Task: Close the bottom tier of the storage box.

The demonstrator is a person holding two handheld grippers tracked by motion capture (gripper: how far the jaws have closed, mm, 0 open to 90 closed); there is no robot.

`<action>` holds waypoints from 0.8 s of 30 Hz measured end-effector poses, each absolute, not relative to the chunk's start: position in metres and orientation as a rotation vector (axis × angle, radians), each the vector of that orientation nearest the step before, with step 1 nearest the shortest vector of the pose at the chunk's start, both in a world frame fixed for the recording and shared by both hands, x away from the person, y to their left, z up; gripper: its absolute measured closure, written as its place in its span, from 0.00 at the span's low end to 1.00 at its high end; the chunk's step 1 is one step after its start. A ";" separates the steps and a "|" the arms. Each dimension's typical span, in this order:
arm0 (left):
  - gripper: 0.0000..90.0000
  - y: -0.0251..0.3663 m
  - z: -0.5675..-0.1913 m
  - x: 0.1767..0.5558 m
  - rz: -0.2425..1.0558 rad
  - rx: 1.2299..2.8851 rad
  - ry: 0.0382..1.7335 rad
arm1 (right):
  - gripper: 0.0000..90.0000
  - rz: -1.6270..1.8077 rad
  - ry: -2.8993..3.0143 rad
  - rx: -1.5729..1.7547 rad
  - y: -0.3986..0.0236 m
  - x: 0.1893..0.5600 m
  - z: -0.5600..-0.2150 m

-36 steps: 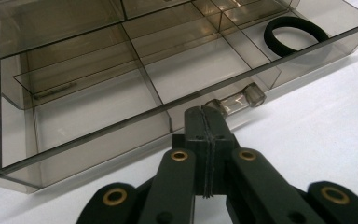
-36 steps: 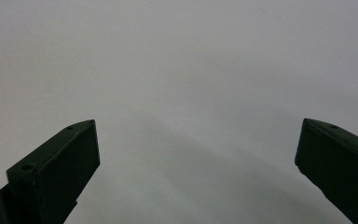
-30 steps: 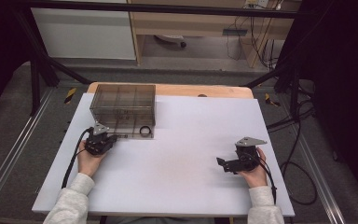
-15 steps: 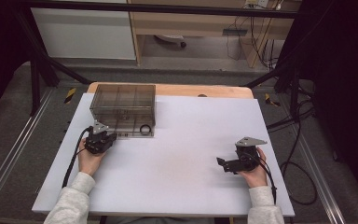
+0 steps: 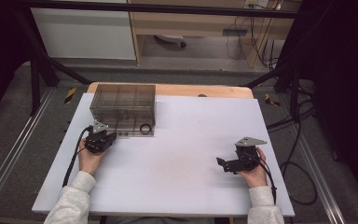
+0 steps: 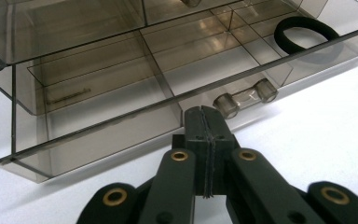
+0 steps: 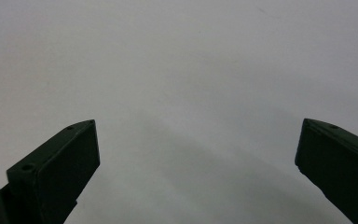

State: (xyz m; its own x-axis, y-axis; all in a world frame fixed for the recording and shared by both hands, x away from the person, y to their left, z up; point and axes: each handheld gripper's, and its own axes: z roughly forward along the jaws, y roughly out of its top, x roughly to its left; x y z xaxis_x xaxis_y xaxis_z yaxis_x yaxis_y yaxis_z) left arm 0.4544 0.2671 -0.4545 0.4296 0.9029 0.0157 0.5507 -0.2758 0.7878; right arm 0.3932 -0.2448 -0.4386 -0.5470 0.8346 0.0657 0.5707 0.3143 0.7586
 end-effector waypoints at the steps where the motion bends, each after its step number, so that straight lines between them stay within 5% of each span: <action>1: 1.00 0.267 -0.454 0.455 0.617 1.956 1.225 | 0.00 1.084 2.248 1.258 -0.245 0.393 -0.439; 24: 1.00 0.261 -0.455 0.466 0.615 1.964 1.225 | 0.00 1.077 2.249 1.260 -0.244 0.393 -0.439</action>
State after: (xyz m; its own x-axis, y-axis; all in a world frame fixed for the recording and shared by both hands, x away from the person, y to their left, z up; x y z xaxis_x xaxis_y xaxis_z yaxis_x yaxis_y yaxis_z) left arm 0.4661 0.2612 -0.4547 0.4318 0.9018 0.0180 0.5528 -0.2804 0.7848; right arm 0.3929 -0.2442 -0.4388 -0.5454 0.8358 0.0633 0.5732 0.3168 0.7557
